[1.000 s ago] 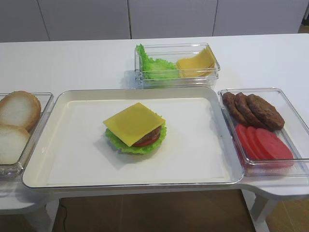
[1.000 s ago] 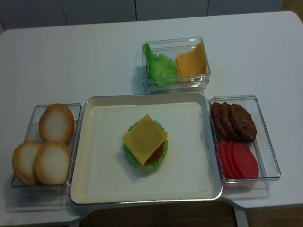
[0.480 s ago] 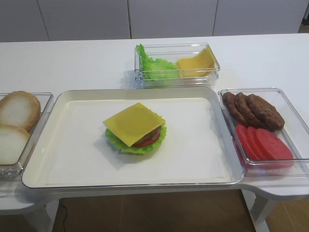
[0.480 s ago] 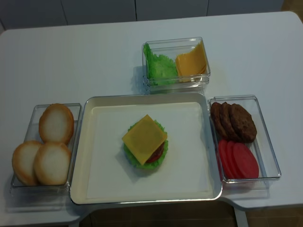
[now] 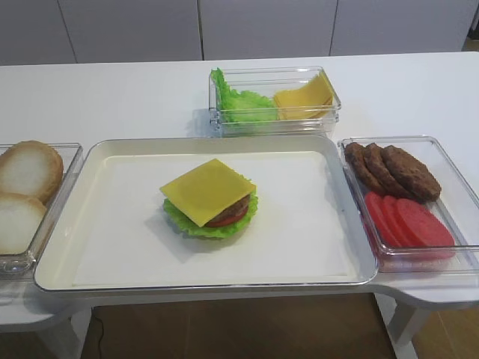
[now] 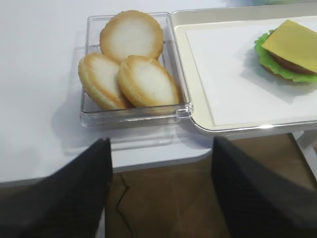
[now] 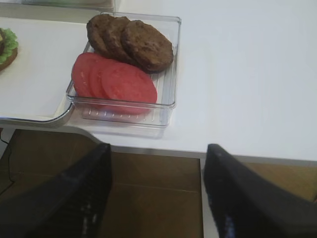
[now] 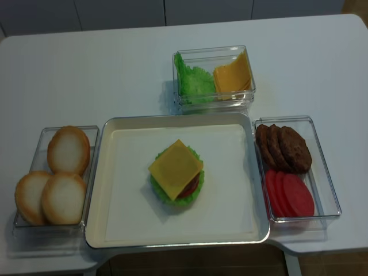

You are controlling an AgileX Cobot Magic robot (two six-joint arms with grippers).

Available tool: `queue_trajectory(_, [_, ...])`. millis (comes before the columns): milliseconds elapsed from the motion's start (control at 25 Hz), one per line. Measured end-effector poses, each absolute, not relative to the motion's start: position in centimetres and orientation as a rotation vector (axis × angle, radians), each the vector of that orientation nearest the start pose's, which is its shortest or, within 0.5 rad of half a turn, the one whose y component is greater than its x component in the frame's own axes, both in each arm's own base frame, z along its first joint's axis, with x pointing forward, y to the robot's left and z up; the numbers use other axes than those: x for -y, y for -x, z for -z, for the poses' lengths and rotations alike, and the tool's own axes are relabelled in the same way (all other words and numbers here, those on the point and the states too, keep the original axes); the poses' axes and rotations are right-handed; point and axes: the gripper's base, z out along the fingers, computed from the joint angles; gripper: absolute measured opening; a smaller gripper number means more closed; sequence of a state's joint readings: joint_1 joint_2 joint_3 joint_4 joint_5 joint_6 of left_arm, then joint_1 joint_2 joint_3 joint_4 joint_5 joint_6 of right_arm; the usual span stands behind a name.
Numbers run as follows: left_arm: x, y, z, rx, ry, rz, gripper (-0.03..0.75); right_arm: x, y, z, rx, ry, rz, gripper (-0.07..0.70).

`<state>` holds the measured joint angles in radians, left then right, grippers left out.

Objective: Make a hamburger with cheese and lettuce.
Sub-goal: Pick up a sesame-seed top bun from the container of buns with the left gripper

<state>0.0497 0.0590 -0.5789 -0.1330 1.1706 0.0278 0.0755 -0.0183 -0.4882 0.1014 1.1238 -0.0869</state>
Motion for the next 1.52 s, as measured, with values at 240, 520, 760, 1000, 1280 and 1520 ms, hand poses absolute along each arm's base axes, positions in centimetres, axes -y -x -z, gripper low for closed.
queue_trajectory(240, [0.3,-2.4,-31.3,-2.207,0.192,0.102,0.468,-0.8,1.0,-26.9,-2.091,0.179,-0.115,0.446])
queue_trajectory(520, [-0.3,-7.9,-31.8,-2.334,0.409,0.128,0.468,-0.8,1.0,-26.9,-2.091,0.179,-0.116,0.447])
queue_trajectory(760, [-0.5,-13.4,-31.8,-2.537,0.464,0.116,0.468,-0.8,1.0,-26.9,-2.091,0.179,-0.116,0.446])
queue_trajectory(1000, [-0.8,-18.0,-30.8,-2.699,0.468,0.177,0.468,-0.8,1.0,-26.9,-2.093,0.18,-0.116,0.446])
queue_trajectory(1280, [-3.0,-18.7,-30.3,-2.696,0.534,0.218,0.468,-0.8,1.0,-26.9,-2.093,0.18,-0.116,0.447])
queue_trajectory(1520, [-3.9,-18.8,-30.4,-2.676,0.518,0.102,0.468,-0.8,1.0,-26.9,-2.093,0.18,-0.116,0.446])
